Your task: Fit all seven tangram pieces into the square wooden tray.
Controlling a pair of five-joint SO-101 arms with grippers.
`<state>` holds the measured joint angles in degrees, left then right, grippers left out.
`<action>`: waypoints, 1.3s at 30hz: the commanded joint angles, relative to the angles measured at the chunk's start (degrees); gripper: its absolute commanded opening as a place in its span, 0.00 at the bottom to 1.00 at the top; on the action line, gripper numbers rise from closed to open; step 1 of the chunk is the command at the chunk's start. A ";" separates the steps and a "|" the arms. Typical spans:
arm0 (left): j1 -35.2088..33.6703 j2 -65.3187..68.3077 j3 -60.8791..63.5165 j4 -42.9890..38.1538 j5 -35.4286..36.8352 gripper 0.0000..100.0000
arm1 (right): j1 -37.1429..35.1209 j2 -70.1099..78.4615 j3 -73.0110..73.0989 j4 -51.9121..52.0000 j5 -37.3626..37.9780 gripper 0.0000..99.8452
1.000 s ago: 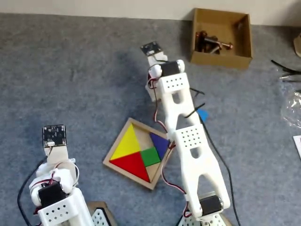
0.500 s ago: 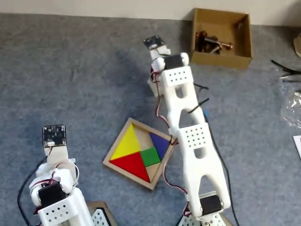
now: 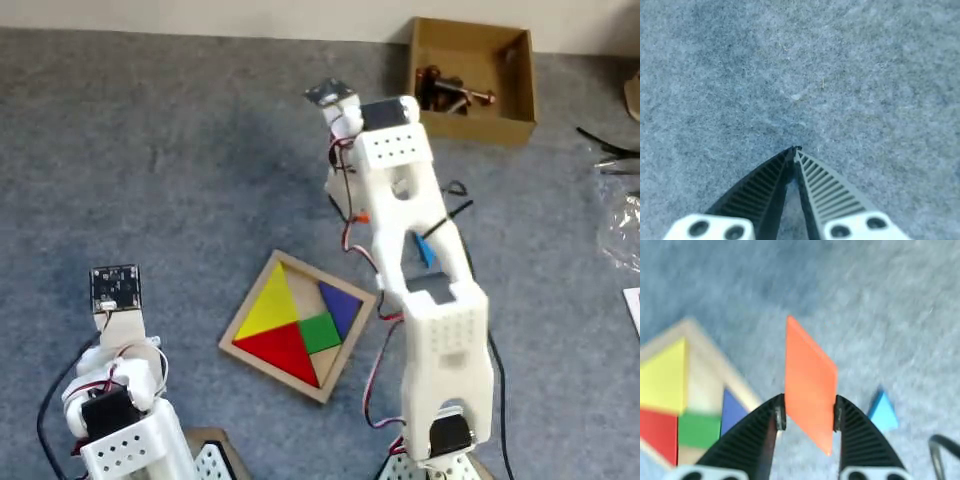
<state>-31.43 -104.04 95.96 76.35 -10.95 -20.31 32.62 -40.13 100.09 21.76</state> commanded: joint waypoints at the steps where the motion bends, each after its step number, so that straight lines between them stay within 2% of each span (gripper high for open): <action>1: 0.84 -0.31 1.19 0.26 0.53 0.01 | 0.66 -12.97 7.34 0.92 4.04 0.11; 6: 0.84 -0.31 1.19 0.26 0.53 0.01 | 0.75 -20.44 15.96 0.84 9.32 0.11; 18: 0.84 -0.31 1.19 0.26 0.53 0.01 | 4.18 -22.20 24.13 0.75 12.31 0.11; 23: 0.84 -0.31 1.19 0.26 0.53 0.01 | 5.76 -22.11 24.40 0.75 21.19 0.11; 27: 0.84 -0.31 1.19 0.26 0.53 0.01 | 6.37 -21.93 24.40 0.75 23.56 0.11; 39: 0.84 -0.31 1.19 0.26 0.53 0.01 | 6.37 -21.93 31.60 0.75 23.91 0.11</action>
<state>-31.43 -104.04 95.96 76.35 -10.95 -14.68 14.24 -8.57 100.09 44.88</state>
